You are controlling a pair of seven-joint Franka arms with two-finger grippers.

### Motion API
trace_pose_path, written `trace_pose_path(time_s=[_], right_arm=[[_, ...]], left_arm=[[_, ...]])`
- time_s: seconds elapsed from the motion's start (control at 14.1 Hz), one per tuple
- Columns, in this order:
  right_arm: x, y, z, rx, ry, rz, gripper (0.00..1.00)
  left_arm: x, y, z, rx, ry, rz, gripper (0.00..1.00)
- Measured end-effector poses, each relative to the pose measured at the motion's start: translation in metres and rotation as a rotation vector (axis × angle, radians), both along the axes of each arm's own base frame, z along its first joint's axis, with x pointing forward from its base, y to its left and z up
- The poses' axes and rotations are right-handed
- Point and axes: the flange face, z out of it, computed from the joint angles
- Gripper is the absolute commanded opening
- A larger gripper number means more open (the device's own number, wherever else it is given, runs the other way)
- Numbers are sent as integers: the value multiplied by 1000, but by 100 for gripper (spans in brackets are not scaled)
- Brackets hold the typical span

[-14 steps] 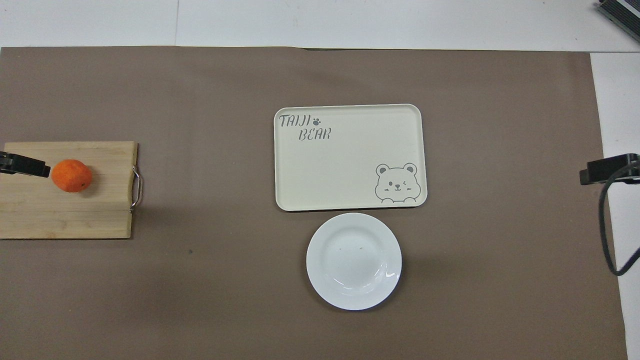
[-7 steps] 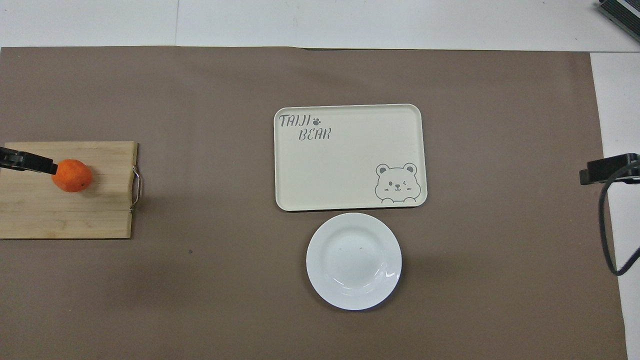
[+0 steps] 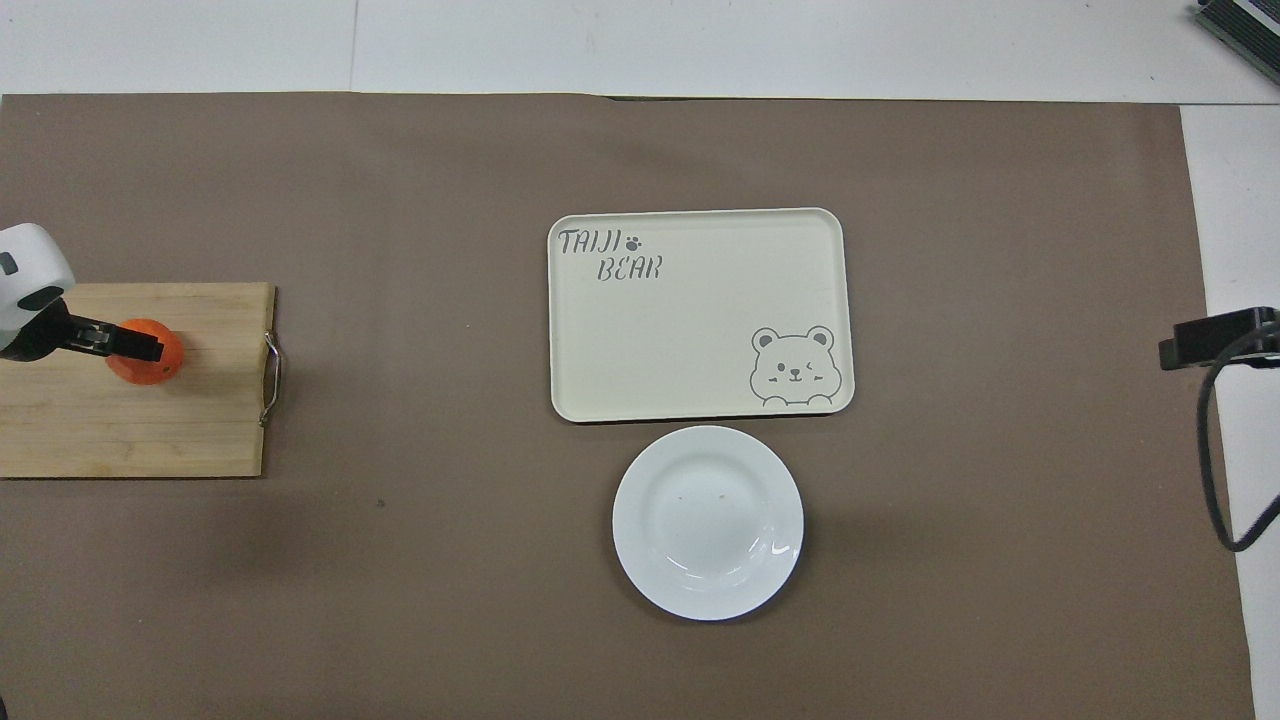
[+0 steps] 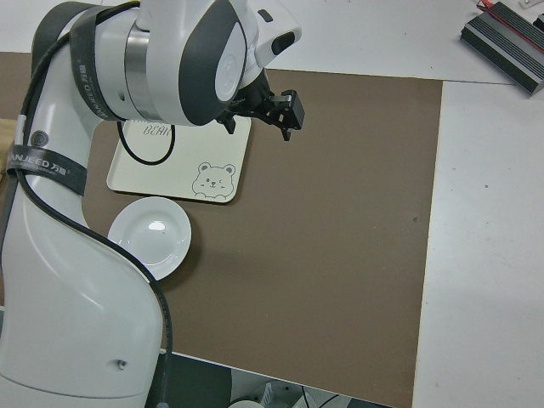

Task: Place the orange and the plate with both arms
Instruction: 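Close the left gripper around the orange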

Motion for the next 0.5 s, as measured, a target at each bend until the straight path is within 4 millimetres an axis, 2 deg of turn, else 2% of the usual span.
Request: trace_pose_path(time_s=[0.28,0.35,0.5], right_arm=[[0,0,0,0,0,0,100],[0,0,0,0,0,0,100],[0,0,0,0,0,0,100]], left_arm=[[0,0,-17,1,-13,-2,100],[0,0,-19,0,-13,-3,90],[1,-1,-21,0,-13,-5,49]])
